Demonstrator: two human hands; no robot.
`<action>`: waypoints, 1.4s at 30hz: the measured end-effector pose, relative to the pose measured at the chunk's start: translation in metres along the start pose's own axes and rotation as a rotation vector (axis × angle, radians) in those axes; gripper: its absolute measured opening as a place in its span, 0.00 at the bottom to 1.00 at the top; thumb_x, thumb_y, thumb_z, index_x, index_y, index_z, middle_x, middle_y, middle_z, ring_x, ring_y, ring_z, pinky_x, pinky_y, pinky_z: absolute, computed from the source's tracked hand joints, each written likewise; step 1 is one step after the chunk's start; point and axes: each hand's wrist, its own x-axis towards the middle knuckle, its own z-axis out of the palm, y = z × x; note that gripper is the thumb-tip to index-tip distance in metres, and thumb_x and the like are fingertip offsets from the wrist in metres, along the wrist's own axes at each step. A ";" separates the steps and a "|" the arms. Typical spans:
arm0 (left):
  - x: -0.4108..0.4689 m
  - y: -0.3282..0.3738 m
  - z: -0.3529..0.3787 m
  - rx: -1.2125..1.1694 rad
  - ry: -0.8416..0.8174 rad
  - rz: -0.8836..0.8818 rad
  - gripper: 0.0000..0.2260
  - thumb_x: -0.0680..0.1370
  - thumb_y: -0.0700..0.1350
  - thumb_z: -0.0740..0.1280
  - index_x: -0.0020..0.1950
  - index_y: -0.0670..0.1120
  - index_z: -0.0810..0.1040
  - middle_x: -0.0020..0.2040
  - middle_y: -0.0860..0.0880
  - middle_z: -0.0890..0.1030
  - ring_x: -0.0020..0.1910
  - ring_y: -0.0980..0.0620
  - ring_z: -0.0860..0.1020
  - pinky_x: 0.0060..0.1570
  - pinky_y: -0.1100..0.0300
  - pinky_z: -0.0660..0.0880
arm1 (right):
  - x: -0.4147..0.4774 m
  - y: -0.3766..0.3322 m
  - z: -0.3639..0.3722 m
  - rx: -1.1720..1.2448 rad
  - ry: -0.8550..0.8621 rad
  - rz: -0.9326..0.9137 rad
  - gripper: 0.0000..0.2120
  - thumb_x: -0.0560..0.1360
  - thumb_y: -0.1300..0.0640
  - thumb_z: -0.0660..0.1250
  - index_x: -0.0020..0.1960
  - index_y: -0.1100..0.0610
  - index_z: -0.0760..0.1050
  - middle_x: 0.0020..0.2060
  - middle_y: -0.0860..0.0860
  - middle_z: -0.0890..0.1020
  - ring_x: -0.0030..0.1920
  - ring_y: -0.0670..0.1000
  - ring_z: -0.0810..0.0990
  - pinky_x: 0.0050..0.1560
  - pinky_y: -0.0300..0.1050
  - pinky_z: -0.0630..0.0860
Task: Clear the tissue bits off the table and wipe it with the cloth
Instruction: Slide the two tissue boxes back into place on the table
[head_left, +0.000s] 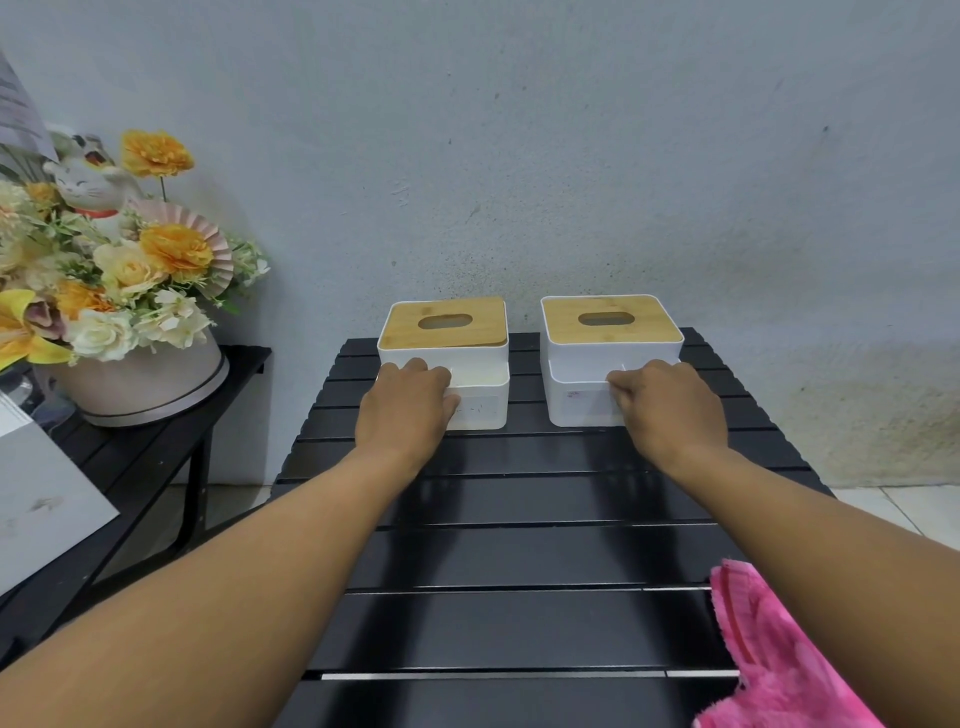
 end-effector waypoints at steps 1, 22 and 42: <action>0.000 0.000 0.000 0.002 0.000 0.001 0.14 0.82 0.55 0.60 0.58 0.48 0.77 0.51 0.47 0.77 0.52 0.44 0.73 0.43 0.52 0.73 | 0.000 0.000 0.000 -0.001 -0.001 0.001 0.16 0.82 0.51 0.55 0.42 0.52 0.76 0.36 0.50 0.71 0.43 0.56 0.67 0.34 0.46 0.63; -0.002 0.002 -0.002 0.007 -0.011 0.004 0.14 0.82 0.55 0.60 0.60 0.48 0.77 0.53 0.48 0.77 0.55 0.44 0.73 0.45 0.50 0.76 | 0.000 -0.003 -0.001 -0.016 -0.001 0.010 0.15 0.82 0.51 0.54 0.44 0.50 0.78 0.39 0.51 0.74 0.44 0.56 0.68 0.36 0.46 0.63; -0.003 0.002 -0.002 0.025 -0.016 0.004 0.14 0.82 0.56 0.59 0.59 0.48 0.77 0.54 0.48 0.77 0.56 0.45 0.73 0.45 0.49 0.77 | -0.001 -0.002 0.000 -0.039 0.016 -0.009 0.15 0.82 0.50 0.55 0.51 0.50 0.81 0.44 0.51 0.79 0.47 0.57 0.72 0.37 0.46 0.65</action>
